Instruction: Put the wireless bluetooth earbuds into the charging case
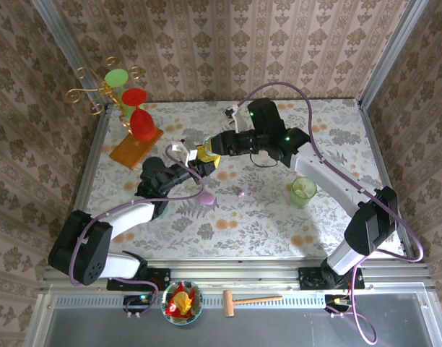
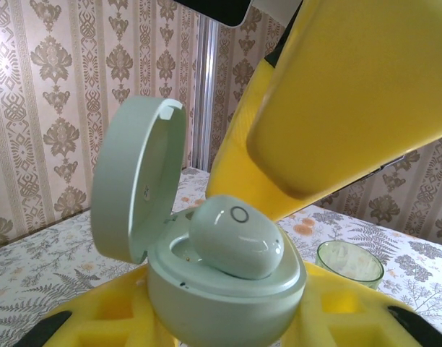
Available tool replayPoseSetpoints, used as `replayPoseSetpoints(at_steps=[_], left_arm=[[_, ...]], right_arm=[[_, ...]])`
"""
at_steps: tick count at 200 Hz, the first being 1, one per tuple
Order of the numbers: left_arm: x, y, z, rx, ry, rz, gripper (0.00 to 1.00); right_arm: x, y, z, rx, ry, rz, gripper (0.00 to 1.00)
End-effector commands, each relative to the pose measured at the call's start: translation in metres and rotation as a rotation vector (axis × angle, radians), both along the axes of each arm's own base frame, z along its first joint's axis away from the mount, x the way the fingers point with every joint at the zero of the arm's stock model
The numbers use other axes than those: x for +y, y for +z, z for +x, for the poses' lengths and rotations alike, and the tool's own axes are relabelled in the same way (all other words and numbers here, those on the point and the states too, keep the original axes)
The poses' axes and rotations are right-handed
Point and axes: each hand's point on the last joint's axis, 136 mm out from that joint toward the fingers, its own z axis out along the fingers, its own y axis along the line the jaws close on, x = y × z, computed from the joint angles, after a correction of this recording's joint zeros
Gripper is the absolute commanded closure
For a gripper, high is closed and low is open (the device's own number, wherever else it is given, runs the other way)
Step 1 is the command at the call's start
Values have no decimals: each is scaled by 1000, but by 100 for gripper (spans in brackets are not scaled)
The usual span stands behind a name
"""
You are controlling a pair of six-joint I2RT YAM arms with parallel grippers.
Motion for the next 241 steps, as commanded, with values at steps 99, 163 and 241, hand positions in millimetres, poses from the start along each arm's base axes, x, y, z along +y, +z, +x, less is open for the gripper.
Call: replayPoseSetpoints(at_steps=[99,163,241], left_arm=[[8,30,1,-110,7,-55,70],[2,31,-23,-111,-143,-43,70],[-3,35,-37,-126,-216,-57,70]], right_arm=[[-30,35,-16,-156,-74,-17,44],[-40,23,3,-164,-118,-95,42],[-39,17,24,-124,-131,-83,42]])
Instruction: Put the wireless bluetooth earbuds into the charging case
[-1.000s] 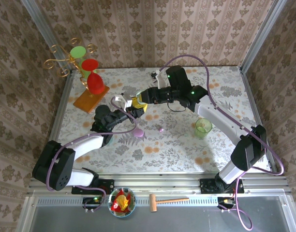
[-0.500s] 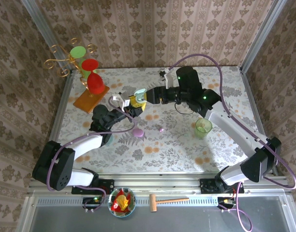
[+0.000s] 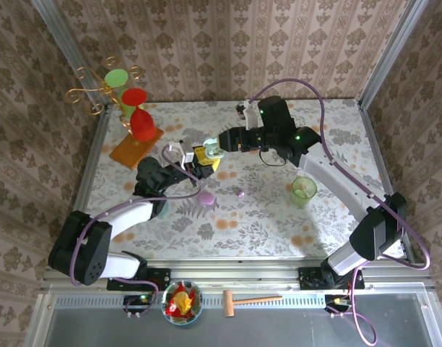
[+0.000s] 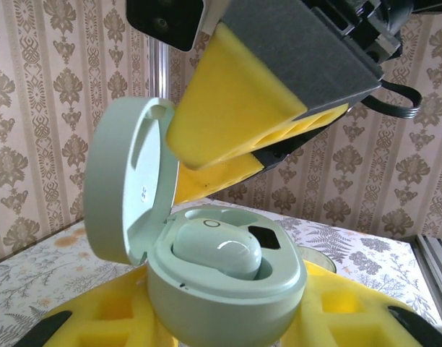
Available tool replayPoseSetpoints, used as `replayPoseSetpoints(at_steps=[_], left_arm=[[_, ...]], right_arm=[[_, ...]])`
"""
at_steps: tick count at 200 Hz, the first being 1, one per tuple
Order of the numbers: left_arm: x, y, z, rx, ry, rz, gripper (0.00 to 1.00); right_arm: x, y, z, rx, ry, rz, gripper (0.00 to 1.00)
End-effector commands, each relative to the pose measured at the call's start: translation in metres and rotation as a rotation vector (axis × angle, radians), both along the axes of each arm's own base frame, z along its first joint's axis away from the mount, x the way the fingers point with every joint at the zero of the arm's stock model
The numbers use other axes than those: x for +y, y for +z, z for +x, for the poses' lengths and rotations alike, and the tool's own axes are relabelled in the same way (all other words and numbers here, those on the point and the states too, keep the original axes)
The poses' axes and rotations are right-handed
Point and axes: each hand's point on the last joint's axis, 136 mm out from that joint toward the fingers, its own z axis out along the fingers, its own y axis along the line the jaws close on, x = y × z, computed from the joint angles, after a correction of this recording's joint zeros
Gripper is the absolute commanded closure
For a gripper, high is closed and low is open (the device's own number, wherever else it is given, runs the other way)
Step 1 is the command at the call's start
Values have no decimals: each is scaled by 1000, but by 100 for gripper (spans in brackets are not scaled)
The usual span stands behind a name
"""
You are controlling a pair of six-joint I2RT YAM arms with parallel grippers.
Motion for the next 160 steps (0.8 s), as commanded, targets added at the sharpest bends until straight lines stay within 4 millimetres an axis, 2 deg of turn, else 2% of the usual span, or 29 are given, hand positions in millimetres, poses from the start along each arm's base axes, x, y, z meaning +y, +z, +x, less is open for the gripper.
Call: replayPoseSetpoints(at_steps=[1,44,83,99,106,110,127,135,160], left_arm=[[-2,21,-16,-76,-70,-34,70],[-1,21,-11,-69,-43,-39,70],[6,22,3,-40,32,-57,70],[7,21,6,-33,41,-57,70],[8,21,6,-32,43,-59,70],[8,21,6,-29,42,-59,70],[8,21,6,-29,42,-60,70],[17,21,13,-29,72,-60,70],[23,23,17,-29,96,-66,70]], right_arm=[[-3,15,5,-23,-10,15,42],[-2,18,-1,-20,13,34,42],[-7,28,-22,-66,56,70,38],[-16,31,-30,-96,42,65,37],[-18,26,-30,-94,33,53,36],[-23,35,-36,-122,25,59,36],[-35,33,-42,-142,-10,38,36],[-40,32,-44,-150,-30,27,36],[-65,9,-44,-117,-140,-68,36]])
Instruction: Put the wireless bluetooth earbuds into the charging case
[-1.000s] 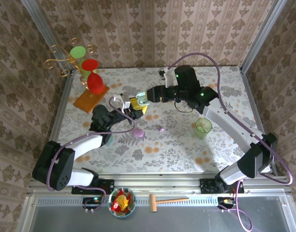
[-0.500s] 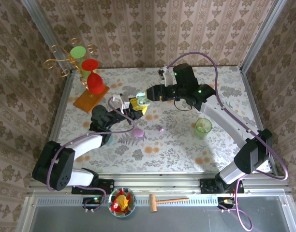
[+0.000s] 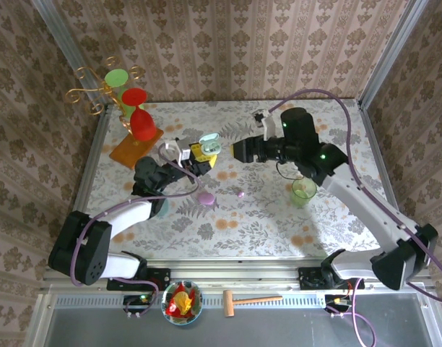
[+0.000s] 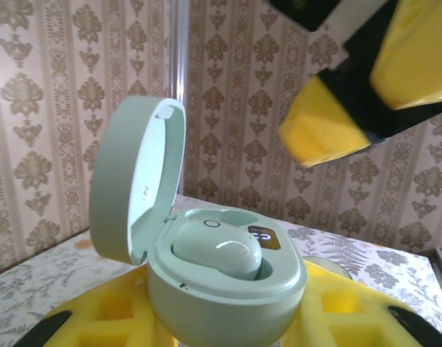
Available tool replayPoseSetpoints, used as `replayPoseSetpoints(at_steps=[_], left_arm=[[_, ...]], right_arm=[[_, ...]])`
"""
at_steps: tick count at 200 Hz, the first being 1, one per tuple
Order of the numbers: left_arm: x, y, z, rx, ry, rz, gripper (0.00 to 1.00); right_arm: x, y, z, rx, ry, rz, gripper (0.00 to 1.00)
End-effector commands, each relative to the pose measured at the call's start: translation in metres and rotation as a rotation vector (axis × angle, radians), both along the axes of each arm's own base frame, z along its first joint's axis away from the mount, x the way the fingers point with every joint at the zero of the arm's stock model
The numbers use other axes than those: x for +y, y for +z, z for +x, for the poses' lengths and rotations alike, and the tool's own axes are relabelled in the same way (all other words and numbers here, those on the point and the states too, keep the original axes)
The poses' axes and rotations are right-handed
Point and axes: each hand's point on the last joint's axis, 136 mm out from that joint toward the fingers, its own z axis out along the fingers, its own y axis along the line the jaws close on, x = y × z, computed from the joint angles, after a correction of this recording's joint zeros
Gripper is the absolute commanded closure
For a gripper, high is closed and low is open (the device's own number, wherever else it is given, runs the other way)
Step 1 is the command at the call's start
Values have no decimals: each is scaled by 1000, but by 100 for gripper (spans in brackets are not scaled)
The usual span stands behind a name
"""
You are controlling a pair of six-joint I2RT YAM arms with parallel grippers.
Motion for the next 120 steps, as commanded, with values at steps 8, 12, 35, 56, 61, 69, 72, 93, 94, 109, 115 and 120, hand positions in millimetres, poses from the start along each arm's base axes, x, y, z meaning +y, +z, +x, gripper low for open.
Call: replayPoseSetpoints(at_steps=[8,12,35,56,61,69,72,93,94,109,115,120], left_arm=[[12,18,3,-37,39,-42,70],[13,18,3,-38,44,-43,70],[19,20,5,-48,64,-46,70],[21,22,5,-53,71,-47,70],[22,22,5,-54,72,-47,70],[23,23,5,-56,76,-48,70],[23,23,6,-57,78,-48,70],[25,24,6,-57,80,-48,70],[25,24,6,-57,79,-48,70],[26,25,6,-58,82,-45,70],[27,25,6,-58,84,-44,70],[27,25,6,-58,84,-43,70]], right_arm=[[-38,-33,8,20,-189,-140,36],[-44,-40,8,37,-218,-160,36],[-76,-84,2,149,-355,-304,37],[-93,-114,-8,227,-438,-360,37],[-94,-121,-11,239,-443,-364,37],[-95,-130,-15,255,-447,-378,37],[-96,-133,-16,259,-447,-388,37],[-105,-160,-26,318,-433,-507,38],[-105,-162,-27,322,-431,-515,38],[-110,-179,-34,363,-391,-631,38],[-113,-186,-35,376,-381,-687,39],[-116,-192,-38,381,-368,-735,39]])
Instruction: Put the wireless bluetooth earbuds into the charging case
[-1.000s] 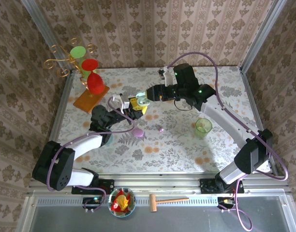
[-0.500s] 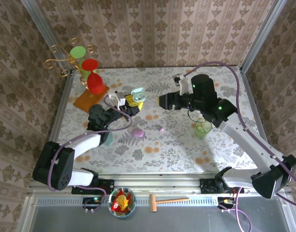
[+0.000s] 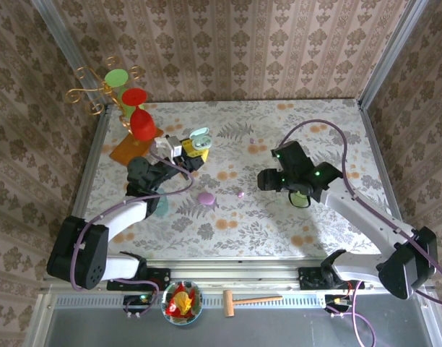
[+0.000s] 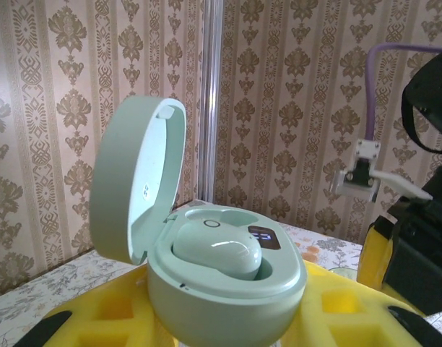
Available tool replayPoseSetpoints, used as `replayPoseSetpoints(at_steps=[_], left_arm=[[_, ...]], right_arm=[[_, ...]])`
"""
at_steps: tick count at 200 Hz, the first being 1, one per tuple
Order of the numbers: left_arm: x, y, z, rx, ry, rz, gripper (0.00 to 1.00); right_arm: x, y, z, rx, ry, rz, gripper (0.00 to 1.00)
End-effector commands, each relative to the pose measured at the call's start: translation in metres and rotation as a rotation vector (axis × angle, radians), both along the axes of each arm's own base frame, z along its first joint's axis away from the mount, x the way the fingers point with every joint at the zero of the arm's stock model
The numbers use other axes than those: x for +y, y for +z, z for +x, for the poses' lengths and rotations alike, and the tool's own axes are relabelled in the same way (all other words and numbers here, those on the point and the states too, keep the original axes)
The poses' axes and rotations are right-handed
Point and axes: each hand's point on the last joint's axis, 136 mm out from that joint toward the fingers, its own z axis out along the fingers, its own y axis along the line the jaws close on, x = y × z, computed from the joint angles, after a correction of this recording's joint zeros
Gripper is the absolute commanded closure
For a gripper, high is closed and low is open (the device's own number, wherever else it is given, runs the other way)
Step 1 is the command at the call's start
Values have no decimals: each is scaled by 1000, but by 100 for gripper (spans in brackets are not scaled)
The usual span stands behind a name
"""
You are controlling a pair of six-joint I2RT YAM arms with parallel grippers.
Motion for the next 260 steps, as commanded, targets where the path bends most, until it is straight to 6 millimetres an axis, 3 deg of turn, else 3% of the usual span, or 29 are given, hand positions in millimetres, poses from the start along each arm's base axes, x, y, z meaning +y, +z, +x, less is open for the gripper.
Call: replayPoseSetpoints(at_steps=[1,51,123,169,213,260], left_arm=[[6,15,-5,-40,10,-23,70],[7,16,-6,-45,21,-6,70],[8,17,-8,-52,23,5,70],[8,16,-8,-54,25,10,70],[9,14,-8,-54,28,13,70],[9,13,-7,-52,30,15,70]], right_arm=[[-21,-28,-12,101,31,-221,40],[-28,-76,-27,345,182,-504,44],[-40,-105,-2,454,246,-768,51],[-38,-132,2,549,309,-772,53],[-40,-142,4,590,331,-774,55],[-46,-154,-1,647,338,-789,64]])
